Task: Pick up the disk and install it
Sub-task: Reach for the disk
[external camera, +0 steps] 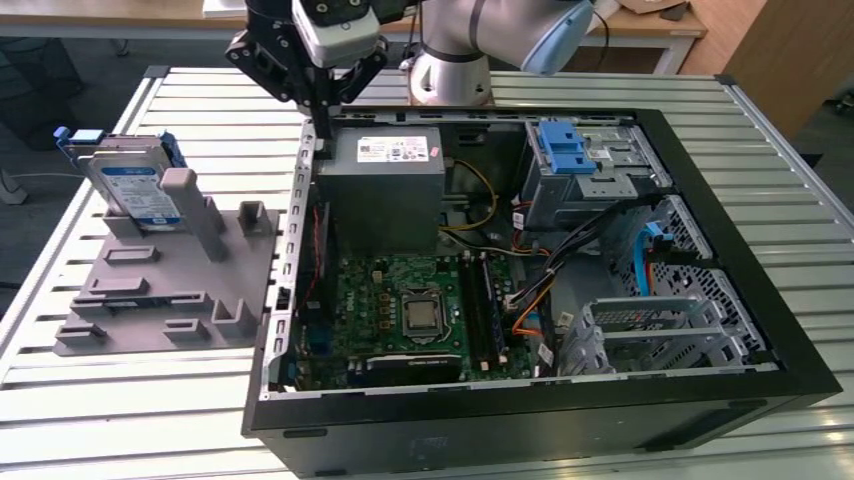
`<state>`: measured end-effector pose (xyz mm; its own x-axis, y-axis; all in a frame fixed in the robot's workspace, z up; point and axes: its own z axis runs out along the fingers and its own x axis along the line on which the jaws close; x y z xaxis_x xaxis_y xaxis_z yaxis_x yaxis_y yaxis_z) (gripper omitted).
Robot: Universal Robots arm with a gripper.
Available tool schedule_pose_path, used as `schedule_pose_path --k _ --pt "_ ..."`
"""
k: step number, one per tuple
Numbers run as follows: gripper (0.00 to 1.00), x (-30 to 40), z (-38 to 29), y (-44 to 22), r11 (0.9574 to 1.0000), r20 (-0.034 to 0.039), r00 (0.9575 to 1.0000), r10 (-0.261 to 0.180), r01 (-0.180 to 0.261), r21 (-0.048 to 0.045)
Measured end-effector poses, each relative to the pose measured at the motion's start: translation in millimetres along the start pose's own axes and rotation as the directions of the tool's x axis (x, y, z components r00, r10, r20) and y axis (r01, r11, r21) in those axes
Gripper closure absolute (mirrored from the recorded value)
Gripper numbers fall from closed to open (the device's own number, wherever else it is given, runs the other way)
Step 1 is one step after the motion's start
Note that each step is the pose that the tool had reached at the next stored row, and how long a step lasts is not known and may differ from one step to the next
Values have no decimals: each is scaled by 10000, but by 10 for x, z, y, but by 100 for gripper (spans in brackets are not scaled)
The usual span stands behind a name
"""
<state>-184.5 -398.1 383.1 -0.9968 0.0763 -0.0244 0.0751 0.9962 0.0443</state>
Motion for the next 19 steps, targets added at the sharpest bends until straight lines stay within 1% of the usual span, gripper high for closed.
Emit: schedule_pose_path --k 19 --pt "89 39 12 -3 10000 0 10000 0 0 -1"
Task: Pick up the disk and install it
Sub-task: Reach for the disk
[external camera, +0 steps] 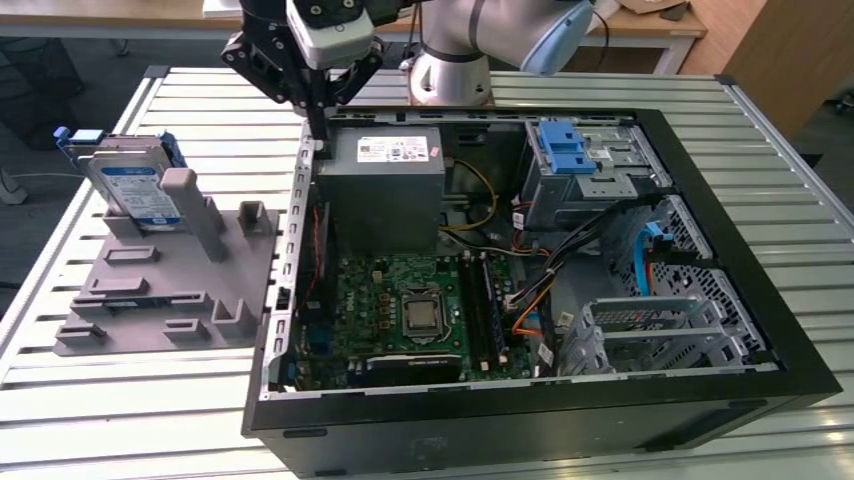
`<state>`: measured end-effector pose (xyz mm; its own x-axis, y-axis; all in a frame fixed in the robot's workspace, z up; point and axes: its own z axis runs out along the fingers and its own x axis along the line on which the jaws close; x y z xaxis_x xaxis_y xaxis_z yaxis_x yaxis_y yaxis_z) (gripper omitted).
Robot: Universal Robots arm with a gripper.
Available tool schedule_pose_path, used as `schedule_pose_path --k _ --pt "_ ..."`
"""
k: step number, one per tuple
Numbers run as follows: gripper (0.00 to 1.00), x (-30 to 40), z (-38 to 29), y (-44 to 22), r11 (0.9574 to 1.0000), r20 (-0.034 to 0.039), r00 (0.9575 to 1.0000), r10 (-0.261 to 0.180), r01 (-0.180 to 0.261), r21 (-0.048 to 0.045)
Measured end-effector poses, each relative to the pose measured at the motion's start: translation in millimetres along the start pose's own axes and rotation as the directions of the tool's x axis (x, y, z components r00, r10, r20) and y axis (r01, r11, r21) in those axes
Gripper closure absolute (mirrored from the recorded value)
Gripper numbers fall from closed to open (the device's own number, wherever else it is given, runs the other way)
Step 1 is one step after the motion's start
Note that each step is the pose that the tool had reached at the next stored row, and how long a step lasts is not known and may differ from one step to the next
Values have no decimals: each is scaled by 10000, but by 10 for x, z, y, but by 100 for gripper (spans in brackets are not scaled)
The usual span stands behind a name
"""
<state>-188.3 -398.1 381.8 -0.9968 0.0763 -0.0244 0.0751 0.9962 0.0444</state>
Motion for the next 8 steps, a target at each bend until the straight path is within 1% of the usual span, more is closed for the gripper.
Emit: schedule_pose_path --k 8 --pt "89 19 3 -2 10000 0 10000 -1 1 0"
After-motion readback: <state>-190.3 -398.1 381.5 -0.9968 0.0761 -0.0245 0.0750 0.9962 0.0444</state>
